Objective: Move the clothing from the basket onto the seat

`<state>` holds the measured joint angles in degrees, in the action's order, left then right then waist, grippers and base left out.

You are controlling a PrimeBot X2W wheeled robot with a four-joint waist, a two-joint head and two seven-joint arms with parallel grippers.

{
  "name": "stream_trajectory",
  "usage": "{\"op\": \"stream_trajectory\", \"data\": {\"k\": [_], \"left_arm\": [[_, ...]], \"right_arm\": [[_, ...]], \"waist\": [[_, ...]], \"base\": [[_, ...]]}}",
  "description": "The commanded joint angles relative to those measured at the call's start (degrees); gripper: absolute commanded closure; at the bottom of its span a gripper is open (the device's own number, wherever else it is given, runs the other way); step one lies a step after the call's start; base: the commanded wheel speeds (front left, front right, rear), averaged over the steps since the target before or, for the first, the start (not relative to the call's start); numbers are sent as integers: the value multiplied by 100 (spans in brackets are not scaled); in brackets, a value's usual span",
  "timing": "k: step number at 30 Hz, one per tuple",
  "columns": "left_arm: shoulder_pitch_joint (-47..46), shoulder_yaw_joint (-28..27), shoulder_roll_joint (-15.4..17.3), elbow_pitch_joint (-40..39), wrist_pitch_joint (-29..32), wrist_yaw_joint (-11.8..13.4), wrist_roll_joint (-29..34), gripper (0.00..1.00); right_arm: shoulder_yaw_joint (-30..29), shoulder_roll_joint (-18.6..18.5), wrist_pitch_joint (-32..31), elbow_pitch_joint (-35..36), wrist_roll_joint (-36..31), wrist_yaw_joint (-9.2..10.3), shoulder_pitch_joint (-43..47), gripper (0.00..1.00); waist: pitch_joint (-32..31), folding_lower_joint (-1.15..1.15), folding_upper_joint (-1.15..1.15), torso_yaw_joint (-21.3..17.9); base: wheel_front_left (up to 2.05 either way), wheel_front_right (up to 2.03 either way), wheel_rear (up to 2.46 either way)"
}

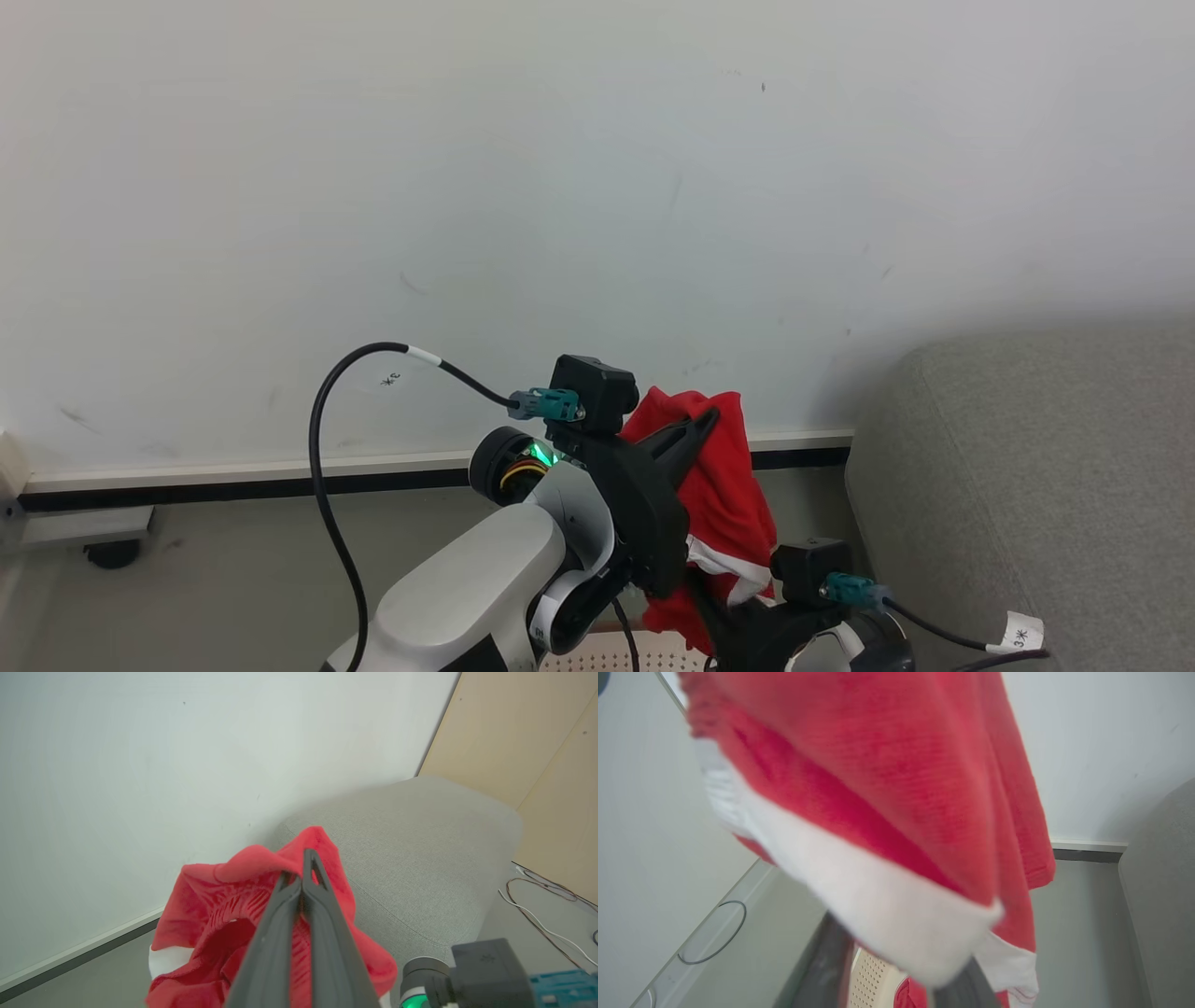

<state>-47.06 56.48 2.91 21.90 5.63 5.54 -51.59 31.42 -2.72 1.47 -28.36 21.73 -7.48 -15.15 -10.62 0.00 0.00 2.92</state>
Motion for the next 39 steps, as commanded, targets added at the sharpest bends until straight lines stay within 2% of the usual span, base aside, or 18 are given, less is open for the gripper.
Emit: {"op": "stream_trajectory", "data": {"k": [1,3,4,15,20,23,28,39], "left_arm": [[-13,29,3,-16,-43,20,-22,85],[17,24,38,13,-104,61,22,47],[31,7,51,30,-155,52,39,0],[426,87,387,436,-917,-222,259,0],[688,79,608,601,-1293,-283,340,0],[936,34,734,629,-1564,-251,323,0],[1546,-58,948,539,-1851,-134,202,0],[2312,-407,1216,-161,-2073,339,384,0]], "right_arm": [[16,-8,58,-55,11,-2,-93,100],[26,-8,106,-133,-13,-2,-99,100],[28,-8,120,-160,-24,-2,-113,100],[-211,-8,194,-259,-400,-2,67,100],[-584,-10,147,-133,-788,-2,210,100],[-855,-7,111,36,-1048,-2,281,100],[-1350,-9,-139,608,-1510,-2,546,100],[-1670,-7,-523,1518,-1800,-2,886,100]], "waist": [[-7,0,0,0],[-12,0,0,-14],[-13,0,0,-26],[27,0,0,-235],[123,0,0,-405],[190,0,0,-606],[331,0,0,-1181],[588,0,0,-2336]], "base": [[0,0,0],[0,0,0],[0,0,0],[0,0,0],[0,0,0],[0,0,0],[0,0,0],[0,0,0]]}}
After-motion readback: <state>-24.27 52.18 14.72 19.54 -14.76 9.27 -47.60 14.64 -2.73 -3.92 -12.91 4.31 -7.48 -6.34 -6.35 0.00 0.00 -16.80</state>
